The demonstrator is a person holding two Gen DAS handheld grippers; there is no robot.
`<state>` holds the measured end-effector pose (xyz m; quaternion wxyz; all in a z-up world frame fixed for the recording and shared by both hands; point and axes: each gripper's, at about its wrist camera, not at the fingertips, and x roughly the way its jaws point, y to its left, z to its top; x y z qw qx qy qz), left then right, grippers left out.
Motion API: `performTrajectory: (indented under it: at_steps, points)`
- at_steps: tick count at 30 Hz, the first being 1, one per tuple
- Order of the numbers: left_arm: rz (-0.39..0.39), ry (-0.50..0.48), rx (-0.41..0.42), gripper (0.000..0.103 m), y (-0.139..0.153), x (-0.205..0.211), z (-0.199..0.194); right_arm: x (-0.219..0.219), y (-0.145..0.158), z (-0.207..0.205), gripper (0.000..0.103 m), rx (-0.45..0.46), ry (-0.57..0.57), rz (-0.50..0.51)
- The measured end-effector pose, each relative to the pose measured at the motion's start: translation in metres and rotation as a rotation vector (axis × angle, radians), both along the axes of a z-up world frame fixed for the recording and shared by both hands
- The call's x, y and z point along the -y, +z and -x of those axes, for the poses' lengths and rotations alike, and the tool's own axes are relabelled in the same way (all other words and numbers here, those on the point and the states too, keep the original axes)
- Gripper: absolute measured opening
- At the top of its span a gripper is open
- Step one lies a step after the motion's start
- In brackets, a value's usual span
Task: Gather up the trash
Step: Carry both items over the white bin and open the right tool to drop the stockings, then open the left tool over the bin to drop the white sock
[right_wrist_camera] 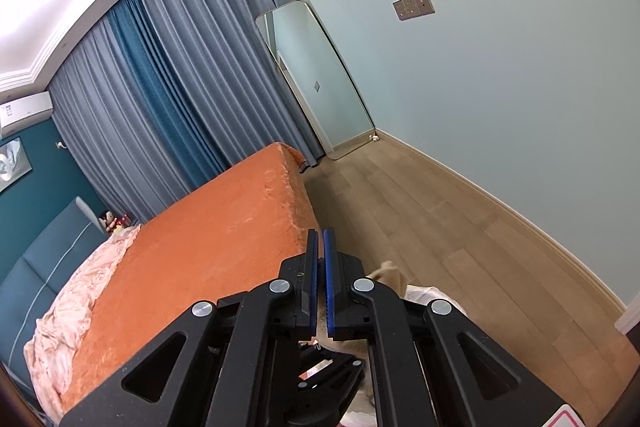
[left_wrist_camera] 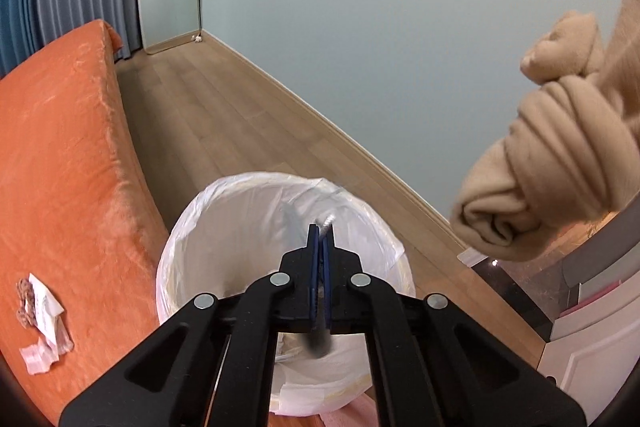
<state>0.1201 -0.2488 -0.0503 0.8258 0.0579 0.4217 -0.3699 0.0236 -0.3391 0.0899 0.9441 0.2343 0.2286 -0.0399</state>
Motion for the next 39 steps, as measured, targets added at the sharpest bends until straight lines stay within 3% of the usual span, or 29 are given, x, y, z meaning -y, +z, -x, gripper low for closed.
performTrajectory:
  at_steps: [5,9,11,13,25,39]
  points:
    - [-0.070,0.029,-0.039,0.001,-0.021,-0.005,-0.003,-0.001,0.004,0.002,0.003,0.009,0.001,-0.006]
    - [-0.053,0.058,-0.076,0.004,-0.028,-0.016,-0.005,-0.002,0.005,0.002,0.003,0.007,-0.001,0.002]
    - [-0.046,0.079,-0.072,0.029,-0.023,-0.022,-0.003,0.000,0.003,0.001,0.003,0.000,-0.007,-0.003]
    - [-0.050,0.110,-0.056,0.044,-0.017,-0.028,-0.004,0.000,0.000,0.000,0.003,-0.009,-0.010,-0.009]
    - [-0.056,0.189,0.007,0.055,0.023,-0.064,0.006,-0.027,-0.012,-0.010,0.003,-0.098,-0.027,0.097]
    - [-0.062,0.218,0.053,0.061,0.046,-0.088,0.012,-0.040,-0.028,-0.021,0.003,-0.148,-0.001,0.085]
